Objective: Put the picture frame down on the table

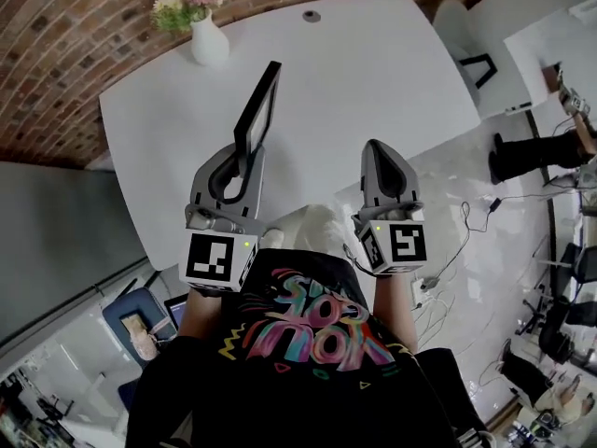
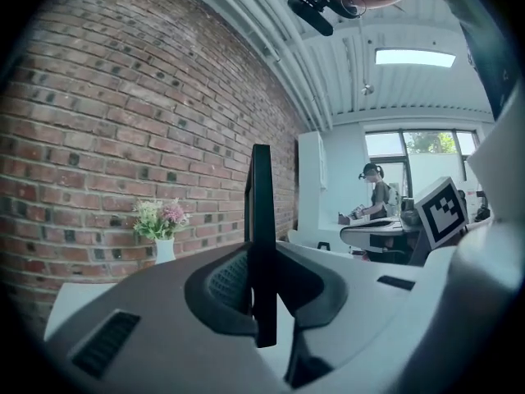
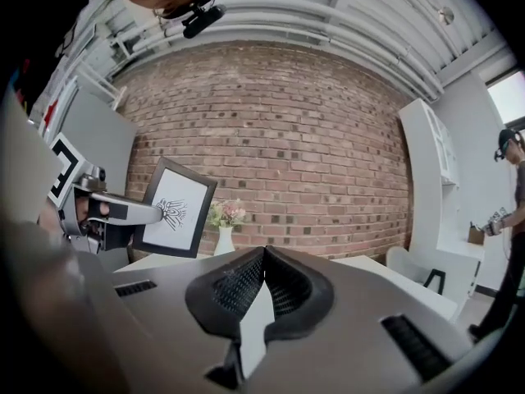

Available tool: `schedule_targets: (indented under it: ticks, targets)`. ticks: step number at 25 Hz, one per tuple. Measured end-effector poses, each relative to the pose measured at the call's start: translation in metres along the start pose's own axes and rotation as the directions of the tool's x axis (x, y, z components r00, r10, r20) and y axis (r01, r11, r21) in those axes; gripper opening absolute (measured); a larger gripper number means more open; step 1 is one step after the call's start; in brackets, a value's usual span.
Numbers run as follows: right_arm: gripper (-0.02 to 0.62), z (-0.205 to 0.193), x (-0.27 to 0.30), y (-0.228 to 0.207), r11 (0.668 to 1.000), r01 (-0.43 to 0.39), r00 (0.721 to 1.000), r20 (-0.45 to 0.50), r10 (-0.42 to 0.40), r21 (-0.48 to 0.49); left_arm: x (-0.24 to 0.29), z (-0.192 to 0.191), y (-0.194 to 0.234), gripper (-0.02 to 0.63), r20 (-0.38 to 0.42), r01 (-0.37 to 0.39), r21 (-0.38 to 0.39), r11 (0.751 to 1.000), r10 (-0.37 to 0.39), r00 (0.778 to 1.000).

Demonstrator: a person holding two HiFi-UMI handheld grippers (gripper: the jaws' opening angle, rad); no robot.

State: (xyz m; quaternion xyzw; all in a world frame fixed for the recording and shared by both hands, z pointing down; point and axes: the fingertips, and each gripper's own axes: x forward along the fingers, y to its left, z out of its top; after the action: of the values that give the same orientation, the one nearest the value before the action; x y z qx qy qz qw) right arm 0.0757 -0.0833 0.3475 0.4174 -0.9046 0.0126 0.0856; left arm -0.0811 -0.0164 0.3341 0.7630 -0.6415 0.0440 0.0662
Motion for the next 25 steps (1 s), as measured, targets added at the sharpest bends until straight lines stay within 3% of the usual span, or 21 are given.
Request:
schedule_targets:
  ticks: [3,7,14,20,25]
  targets:
    - [0.02,0.0,0.045,-0.021,0.991,-0.134,0.991,-0.011,0.134,-0.008,0.028,0.003,0.008,0.061,-0.011,-0.123,-0.016,0.992,0.123,0.992]
    - [0.021,0.005,0.096,-0.042,0.958,-0.284,0.959,-0.029,0.283,-0.028,0.062,0.008,0.015,0.061,-0.027,-0.258,-0.06,0.964,0.257,0.966]
    - [0.021,0.024,0.157,-0.077,0.87,-0.488,0.873,-0.024,0.488,-0.075,0.111,0.025,0.013,0.061,-0.014,-0.435,-0.124,0.892,0.437,0.899]
    - [0.021,0.033,0.195,-0.095,0.806,-0.584,0.811,-0.022,0.585,-0.096,0.137,0.03,0.015,0.061,-0.031,-0.536,-0.135,0.834,0.537,0.843]
    - [0.021,0.037,0.21,-0.092,0.797,-0.597,0.801,-0.018,0.598,-0.093,0.147,0.029,0.023,0.061,-0.04,-0.543,-0.145,0.827,0.543,0.839]
